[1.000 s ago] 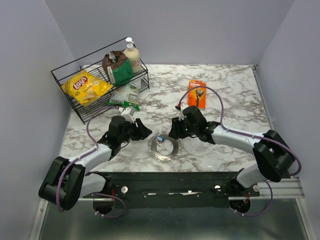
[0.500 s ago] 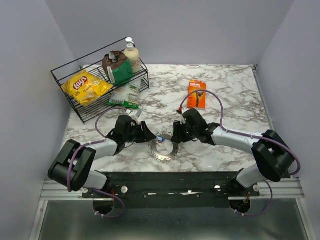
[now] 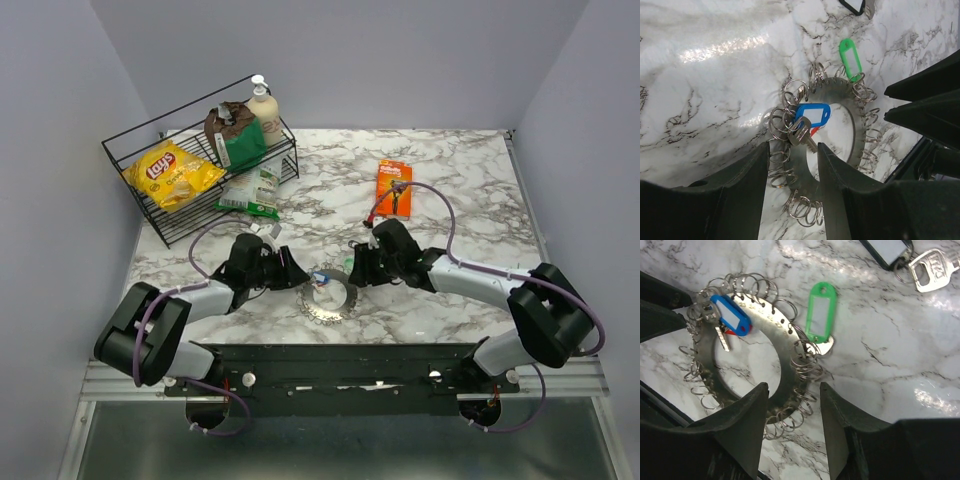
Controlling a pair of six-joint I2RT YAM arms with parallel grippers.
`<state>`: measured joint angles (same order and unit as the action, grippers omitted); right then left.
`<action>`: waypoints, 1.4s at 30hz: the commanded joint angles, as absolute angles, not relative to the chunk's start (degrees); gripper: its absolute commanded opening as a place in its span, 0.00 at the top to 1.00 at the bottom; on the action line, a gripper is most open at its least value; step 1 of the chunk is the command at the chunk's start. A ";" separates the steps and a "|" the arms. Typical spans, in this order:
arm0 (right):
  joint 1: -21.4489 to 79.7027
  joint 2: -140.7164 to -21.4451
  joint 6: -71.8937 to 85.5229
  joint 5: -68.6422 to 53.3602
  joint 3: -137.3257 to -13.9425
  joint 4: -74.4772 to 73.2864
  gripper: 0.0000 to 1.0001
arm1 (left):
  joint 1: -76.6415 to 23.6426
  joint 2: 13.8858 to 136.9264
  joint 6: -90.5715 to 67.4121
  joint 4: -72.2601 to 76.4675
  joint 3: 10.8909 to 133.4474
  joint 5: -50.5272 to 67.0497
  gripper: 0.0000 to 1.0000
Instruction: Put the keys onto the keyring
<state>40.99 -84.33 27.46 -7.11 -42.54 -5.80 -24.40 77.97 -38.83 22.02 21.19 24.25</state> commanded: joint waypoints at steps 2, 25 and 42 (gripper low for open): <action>39.55 -82.62 31.90 -8.70 -39.73 -7.03 0.45 | -24.87 81.21 -38.58 23.38 22.32 24.08 0.49; 39.46 -96.31 35.07 -23.03 -42.62 5.89 0.70 | -26.89 79.81 -41.92 24.96 17.84 22.33 0.73; 39.38 -107.75 20.14 -16.09 -67.31 -2.45 0.80 | -26.98 66.80 -44.74 15.65 14.15 14.86 0.48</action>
